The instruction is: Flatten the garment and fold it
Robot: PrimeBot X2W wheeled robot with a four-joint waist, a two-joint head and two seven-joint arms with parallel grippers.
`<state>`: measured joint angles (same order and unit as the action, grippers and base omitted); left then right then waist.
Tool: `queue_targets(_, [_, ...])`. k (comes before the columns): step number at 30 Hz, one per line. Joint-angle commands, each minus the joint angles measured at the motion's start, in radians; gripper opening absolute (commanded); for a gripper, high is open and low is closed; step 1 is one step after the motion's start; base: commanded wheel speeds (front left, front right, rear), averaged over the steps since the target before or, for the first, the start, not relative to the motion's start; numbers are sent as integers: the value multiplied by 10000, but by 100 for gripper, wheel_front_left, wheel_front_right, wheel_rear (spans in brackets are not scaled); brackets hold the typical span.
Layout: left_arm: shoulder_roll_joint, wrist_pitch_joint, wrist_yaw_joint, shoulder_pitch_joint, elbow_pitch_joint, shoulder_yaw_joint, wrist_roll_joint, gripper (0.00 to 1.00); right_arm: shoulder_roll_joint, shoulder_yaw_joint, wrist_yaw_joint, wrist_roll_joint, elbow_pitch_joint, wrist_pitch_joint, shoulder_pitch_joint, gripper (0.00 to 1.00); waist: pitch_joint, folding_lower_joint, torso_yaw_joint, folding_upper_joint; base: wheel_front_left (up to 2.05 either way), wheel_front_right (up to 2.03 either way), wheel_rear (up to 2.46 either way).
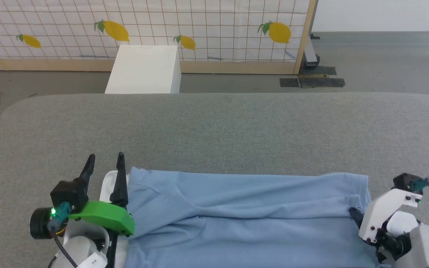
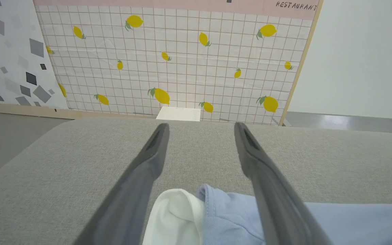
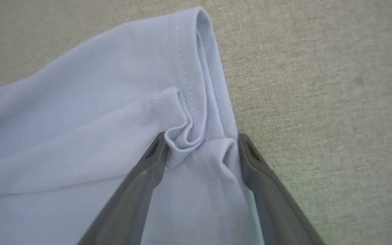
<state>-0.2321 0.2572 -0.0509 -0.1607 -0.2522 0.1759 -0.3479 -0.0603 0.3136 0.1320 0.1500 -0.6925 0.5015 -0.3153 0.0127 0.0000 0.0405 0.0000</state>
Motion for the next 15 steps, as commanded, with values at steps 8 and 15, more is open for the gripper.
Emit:
queue_targets(8, [259,45,262,-146,-280,-277,167,100,25,405,-13,-958,444,395,171,0,132,0,-47,0,0,0,0])
queue_targets(15, [421,45,359,-141,-240,-450,295,100,-647,2327,-13,-2762,1635,-716,485,0,283,0,-46,0,0,0,0])
